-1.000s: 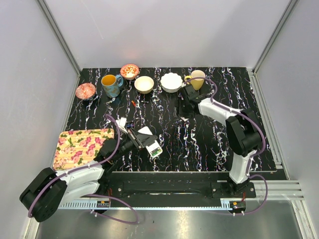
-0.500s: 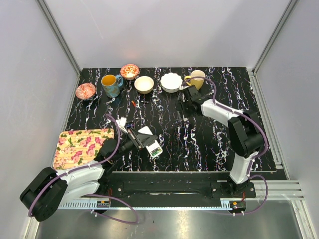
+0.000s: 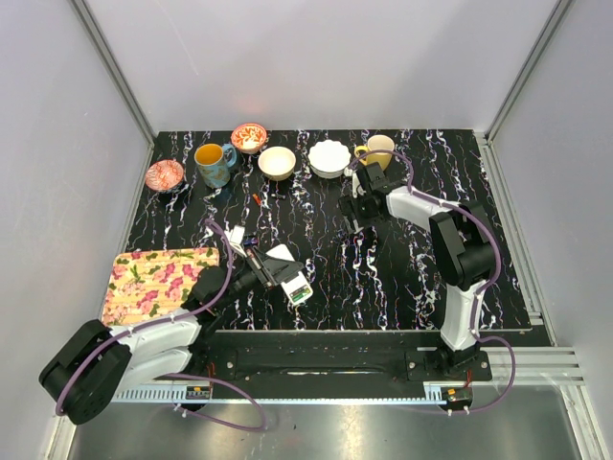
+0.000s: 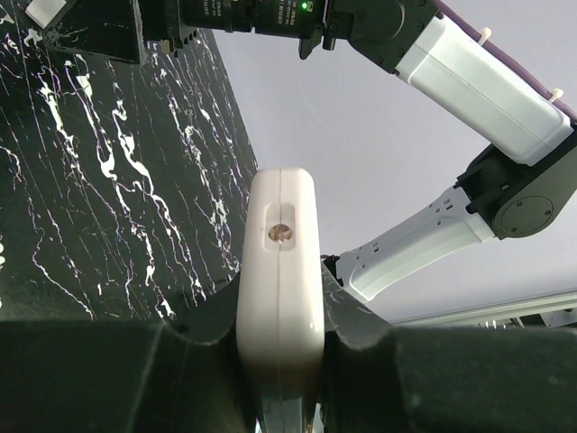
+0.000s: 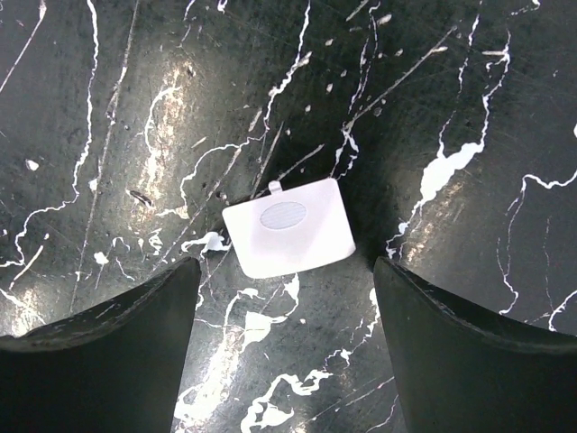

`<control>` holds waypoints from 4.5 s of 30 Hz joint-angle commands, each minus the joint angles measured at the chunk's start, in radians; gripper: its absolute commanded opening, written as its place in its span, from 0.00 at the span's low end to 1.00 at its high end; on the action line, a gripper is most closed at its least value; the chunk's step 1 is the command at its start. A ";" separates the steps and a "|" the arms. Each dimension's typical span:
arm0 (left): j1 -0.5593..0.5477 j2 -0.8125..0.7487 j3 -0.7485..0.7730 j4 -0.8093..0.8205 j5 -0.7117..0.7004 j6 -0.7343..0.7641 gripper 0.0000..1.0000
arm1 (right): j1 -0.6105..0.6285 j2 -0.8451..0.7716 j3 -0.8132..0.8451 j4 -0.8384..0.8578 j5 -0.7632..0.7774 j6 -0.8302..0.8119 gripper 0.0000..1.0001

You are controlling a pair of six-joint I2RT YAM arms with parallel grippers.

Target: Load the batteries into the remote control

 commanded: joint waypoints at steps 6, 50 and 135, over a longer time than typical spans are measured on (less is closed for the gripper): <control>-0.003 0.025 0.027 0.122 0.027 0.003 0.00 | 0.004 0.049 0.061 -0.011 0.024 -0.031 0.80; -0.002 0.010 0.025 0.133 0.040 0.001 0.00 | 0.104 -0.017 -0.052 -0.179 0.179 0.316 0.72; -0.003 0.019 0.002 0.159 0.048 -0.009 0.00 | 0.127 0.091 0.081 -0.219 0.187 0.314 0.81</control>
